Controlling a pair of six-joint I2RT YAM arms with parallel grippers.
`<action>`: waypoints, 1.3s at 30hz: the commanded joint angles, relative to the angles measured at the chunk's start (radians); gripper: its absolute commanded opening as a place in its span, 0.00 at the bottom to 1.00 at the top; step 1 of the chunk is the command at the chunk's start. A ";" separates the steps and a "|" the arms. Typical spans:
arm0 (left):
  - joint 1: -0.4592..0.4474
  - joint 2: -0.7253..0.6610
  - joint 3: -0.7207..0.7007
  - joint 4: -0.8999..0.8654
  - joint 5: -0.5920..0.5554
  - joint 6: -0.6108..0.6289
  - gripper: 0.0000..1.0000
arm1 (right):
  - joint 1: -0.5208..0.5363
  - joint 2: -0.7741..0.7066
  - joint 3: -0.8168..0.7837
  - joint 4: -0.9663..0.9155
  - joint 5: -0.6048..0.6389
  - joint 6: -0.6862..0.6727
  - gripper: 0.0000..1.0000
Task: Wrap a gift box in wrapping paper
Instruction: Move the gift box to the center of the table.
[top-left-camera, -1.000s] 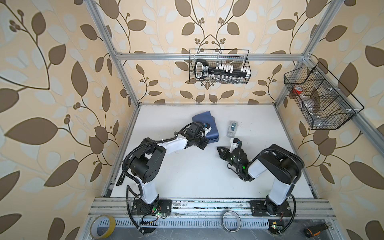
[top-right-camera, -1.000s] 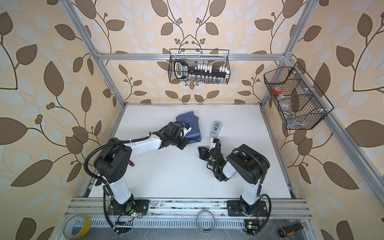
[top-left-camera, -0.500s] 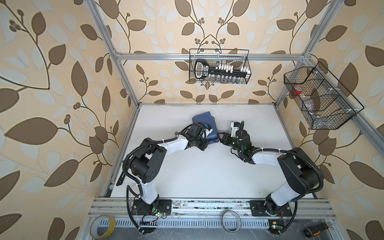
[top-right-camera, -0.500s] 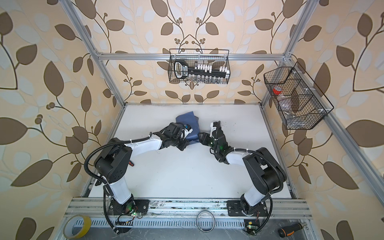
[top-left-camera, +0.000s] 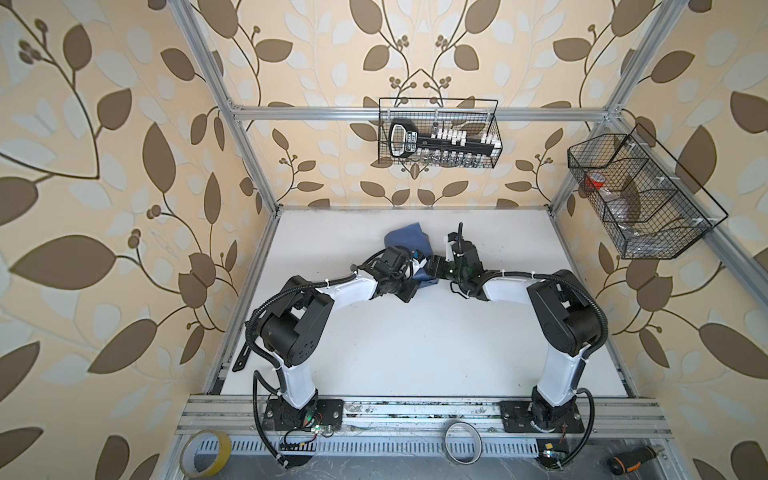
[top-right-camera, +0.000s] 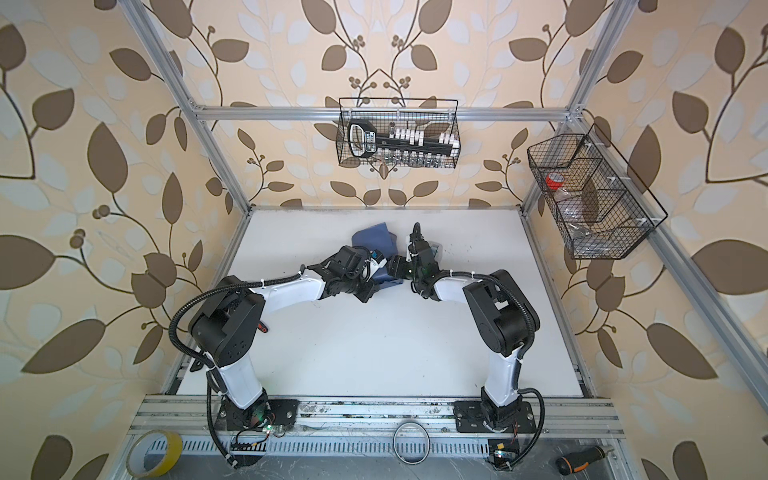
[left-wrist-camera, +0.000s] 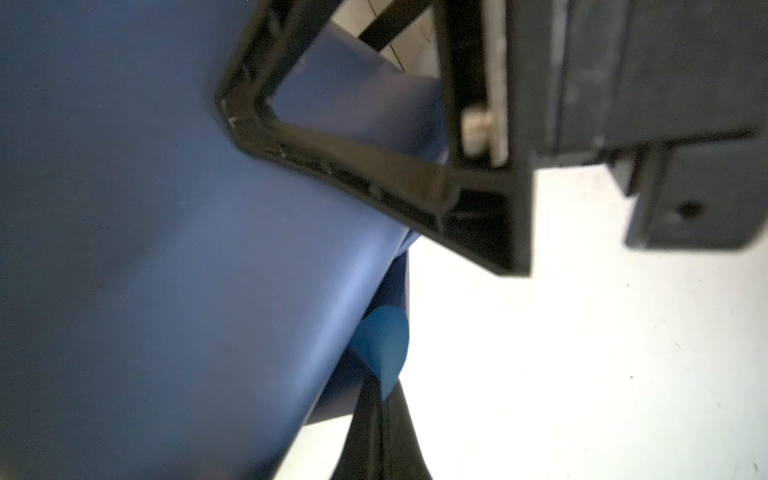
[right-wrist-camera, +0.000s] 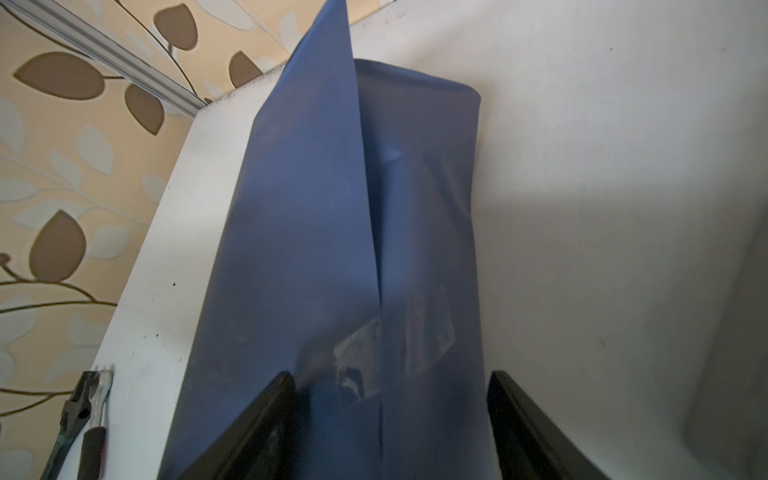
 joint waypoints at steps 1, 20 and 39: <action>-0.010 -0.021 -0.001 0.022 0.050 0.017 0.00 | -0.004 0.015 -0.035 -0.084 0.021 -0.031 0.68; -0.092 -0.167 -0.139 0.079 -0.032 0.003 0.00 | 0.114 -0.189 -0.392 -0.031 0.127 0.037 0.63; -0.097 -0.193 -0.222 0.185 -0.151 0.020 0.00 | 0.105 -0.196 -0.362 -0.036 0.056 -0.026 0.63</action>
